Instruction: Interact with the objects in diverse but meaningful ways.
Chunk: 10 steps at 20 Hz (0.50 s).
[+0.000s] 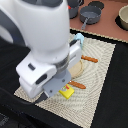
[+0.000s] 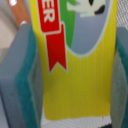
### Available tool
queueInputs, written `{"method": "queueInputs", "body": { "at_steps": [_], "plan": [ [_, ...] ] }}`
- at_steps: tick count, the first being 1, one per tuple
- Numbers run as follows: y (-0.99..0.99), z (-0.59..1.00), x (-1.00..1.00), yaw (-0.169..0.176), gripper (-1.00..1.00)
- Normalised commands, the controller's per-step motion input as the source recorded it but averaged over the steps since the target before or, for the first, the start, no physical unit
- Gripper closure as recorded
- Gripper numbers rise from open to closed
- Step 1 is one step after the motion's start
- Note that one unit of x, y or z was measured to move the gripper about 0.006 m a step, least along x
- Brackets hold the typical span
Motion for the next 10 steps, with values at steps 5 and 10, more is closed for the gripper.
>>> {"method": "queueInputs", "body": {
  "at_steps": [5,10],
  "plan": [
    [0.73,0.03,-0.02,0.031,1.0],
    [0.53,-0.35,-0.18,0.022,1.0]
  ]
}}
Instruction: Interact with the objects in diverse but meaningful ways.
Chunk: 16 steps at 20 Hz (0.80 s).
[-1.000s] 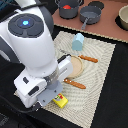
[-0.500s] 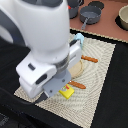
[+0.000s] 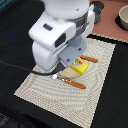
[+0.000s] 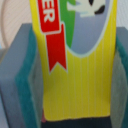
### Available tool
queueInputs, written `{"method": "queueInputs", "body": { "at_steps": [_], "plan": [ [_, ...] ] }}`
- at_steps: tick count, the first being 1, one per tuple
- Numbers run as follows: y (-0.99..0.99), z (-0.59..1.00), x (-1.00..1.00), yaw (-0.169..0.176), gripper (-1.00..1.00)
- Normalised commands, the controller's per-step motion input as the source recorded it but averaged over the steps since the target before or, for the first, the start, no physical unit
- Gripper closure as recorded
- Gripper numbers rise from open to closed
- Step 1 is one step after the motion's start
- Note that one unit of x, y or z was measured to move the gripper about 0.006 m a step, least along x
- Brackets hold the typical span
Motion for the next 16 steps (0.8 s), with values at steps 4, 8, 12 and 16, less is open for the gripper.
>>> {"method": "queueInputs", "body": {
  "at_steps": [4,8,12,16],
  "plan": [
    [0.35,-0.53,-0.3,0.019,1.0],
    [0.21,-0.61,-0.3,0.013,1.0],
    [0.02,-0.61,-0.24,0.003,1.0],
    [0.0,-0.53,-0.31,0.0,1.0]
  ]
}}
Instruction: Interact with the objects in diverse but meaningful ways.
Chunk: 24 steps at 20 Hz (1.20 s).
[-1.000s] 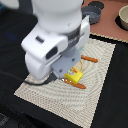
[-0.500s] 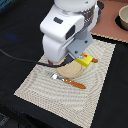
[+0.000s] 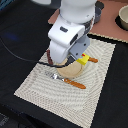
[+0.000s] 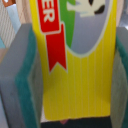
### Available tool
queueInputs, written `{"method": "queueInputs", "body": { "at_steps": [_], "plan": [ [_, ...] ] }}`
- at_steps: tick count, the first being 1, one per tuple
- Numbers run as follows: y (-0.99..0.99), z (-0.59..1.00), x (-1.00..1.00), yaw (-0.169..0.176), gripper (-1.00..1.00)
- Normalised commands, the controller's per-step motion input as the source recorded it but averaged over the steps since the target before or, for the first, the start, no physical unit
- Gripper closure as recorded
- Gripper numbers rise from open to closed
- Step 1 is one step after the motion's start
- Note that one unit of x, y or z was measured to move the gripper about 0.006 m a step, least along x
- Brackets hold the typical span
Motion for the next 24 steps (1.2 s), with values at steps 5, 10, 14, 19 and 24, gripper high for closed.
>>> {"method": "queueInputs", "body": {
  "at_steps": [5,10,14,19,24],
  "plan": [
    [0.0,-0.48,-0.27,0.0,1.0],
    [0.26,-0.25,-0.25,0.018,1.0],
    [0.52,-0.07,-0.35,0.056,1.0],
    [0.56,-0.03,-0.41,0.056,1.0],
    [0.56,-0.01,-0.39,0.045,1.0]
  ]
}}
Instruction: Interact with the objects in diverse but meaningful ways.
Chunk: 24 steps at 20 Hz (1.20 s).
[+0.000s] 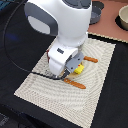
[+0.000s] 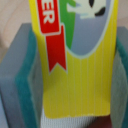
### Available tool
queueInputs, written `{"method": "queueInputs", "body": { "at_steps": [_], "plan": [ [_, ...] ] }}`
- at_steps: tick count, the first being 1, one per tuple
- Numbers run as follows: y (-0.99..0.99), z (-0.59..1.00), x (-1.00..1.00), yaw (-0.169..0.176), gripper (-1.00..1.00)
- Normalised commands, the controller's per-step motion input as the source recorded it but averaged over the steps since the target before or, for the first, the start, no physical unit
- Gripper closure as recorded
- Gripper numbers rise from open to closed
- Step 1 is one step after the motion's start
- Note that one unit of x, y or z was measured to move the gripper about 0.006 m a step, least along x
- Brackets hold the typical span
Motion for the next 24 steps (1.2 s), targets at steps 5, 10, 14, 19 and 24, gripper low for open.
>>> {"method": "queueInputs", "body": {
  "at_steps": [5,10,14,19,24],
  "plan": [
    [0.11,-0.08,-0.3,0.008,1.0],
    [-0.04,-0.02,-0.45,-0.02,1.0],
    [-0.15,-0.03,-0.38,-0.029,1.0],
    [-0.08,-0.08,-0.5,-0.016,1.0],
    [-0.03,-0.18,-0.65,-0.012,1.0]
  ]
}}
